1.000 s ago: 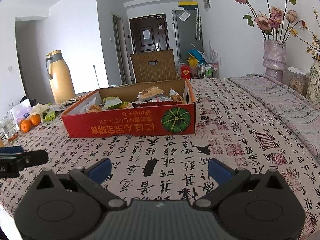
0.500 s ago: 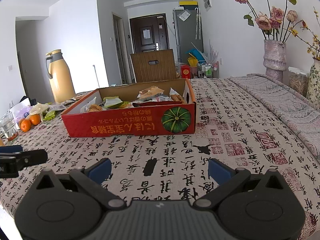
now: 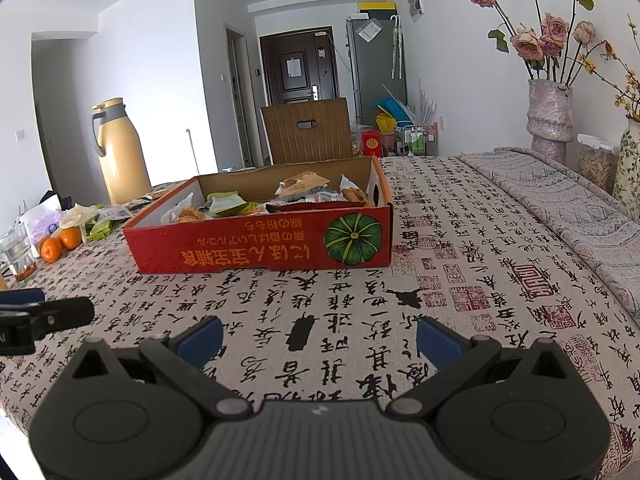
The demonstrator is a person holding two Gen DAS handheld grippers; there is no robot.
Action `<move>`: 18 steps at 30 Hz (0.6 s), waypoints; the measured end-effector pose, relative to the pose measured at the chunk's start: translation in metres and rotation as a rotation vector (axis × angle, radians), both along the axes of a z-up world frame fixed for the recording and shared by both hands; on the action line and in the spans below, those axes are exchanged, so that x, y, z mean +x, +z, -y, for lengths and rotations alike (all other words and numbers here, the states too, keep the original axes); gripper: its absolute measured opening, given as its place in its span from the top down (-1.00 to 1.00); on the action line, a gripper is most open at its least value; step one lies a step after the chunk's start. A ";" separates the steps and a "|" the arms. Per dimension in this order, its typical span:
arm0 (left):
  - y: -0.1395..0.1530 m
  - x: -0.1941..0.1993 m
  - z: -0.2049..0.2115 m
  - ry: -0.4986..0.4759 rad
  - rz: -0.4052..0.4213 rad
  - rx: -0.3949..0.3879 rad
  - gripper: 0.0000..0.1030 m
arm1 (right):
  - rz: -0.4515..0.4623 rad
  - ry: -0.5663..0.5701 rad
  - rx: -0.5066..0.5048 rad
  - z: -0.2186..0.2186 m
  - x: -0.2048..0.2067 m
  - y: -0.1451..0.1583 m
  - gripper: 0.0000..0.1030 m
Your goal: Organize snacks
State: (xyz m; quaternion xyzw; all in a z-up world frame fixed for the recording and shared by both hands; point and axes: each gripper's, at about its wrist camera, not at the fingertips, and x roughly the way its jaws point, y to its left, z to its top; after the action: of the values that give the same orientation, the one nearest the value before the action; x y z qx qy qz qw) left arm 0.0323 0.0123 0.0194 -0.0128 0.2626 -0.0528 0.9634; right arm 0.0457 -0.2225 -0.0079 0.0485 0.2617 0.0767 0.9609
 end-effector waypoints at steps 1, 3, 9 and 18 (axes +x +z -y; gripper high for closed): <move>0.000 0.000 0.000 0.000 0.000 0.000 -1.00 | 0.000 0.000 0.000 0.000 0.000 0.000 -1.00; 0.000 0.000 0.000 0.001 -0.001 0.000 -1.00 | 0.000 0.000 0.000 0.000 0.000 0.000 -1.00; 0.000 0.000 0.000 0.001 0.000 0.001 -1.00 | -0.001 0.000 -0.001 0.000 0.000 0.000 -1.00; 0.001 -0.001 -0.001 0.004 0.007 0.000 -1.00 | -0.004 0.001 -0.002 -0.001 -0.001 -0.001 -1.00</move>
State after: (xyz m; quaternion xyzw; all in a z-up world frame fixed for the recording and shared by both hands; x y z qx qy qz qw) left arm 0.0314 0.0137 0.0202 -0.0132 0.2592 -0.0510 0.9644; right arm 0.0451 -0.2215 -0.0089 0.0478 0.2635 0.0768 0.9604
